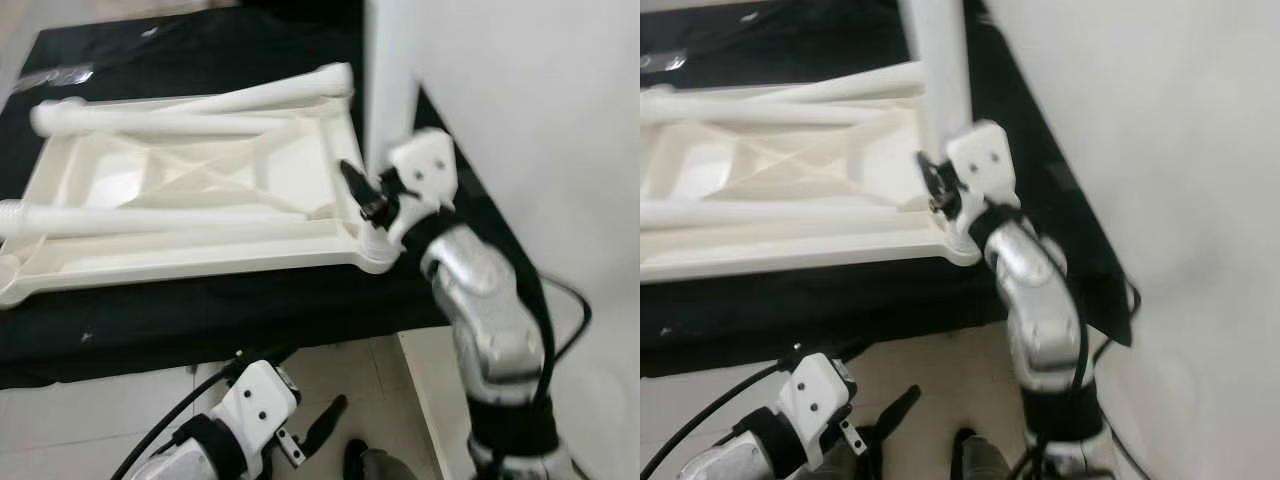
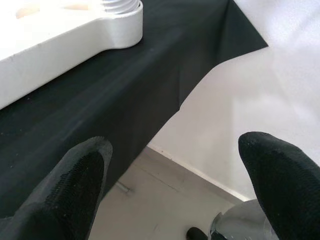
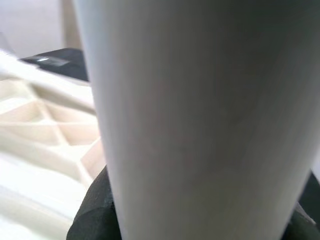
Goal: Building children table
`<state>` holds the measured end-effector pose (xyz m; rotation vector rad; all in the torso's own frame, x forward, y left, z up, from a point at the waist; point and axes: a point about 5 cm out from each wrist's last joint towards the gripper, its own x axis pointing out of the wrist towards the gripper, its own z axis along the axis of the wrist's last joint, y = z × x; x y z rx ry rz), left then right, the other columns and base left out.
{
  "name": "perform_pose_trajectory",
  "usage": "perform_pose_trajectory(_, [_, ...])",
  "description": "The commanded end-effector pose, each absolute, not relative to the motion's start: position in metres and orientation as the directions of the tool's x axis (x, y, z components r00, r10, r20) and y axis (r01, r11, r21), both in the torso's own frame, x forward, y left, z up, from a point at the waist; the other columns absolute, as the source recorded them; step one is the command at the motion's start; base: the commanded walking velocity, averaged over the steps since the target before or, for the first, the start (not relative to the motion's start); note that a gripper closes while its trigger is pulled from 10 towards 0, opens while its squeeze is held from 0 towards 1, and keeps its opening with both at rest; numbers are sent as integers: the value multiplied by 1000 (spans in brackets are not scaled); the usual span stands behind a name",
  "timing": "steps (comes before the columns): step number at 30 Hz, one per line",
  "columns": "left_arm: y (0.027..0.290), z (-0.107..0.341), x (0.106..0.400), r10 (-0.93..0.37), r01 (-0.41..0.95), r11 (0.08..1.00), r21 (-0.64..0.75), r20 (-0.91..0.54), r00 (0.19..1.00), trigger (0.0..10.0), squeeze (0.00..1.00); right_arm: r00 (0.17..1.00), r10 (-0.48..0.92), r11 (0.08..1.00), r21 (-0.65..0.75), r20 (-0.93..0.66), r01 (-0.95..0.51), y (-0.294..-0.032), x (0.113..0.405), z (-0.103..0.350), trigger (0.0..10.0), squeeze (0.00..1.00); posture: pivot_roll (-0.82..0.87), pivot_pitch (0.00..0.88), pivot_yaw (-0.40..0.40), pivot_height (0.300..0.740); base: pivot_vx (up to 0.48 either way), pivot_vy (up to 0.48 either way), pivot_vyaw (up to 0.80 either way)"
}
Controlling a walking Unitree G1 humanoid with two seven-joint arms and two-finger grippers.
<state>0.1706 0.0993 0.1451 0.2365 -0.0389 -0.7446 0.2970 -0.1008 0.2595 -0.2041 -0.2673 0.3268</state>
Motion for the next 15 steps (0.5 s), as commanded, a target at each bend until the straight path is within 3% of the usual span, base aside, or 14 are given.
perform_pose_trajectory(1, [99, 141, 170, -676, 670, 706, 231, -64, 735, 10000, 0, 948, 307, 937, -149, -81, -317, -104, 301, 201, 10000, 0, -16, 309, -22, 740, 0, 0, 0])
perform_pose_trajectory(15, [99, 136, 175, -670, 662, 707, 250, -64, 740, 10000, 0, 987, 135, 990, -26, -87, -138, -109, 310, 208, 10000, 0, -9, 269, -22, 740, 0, 0, 0])
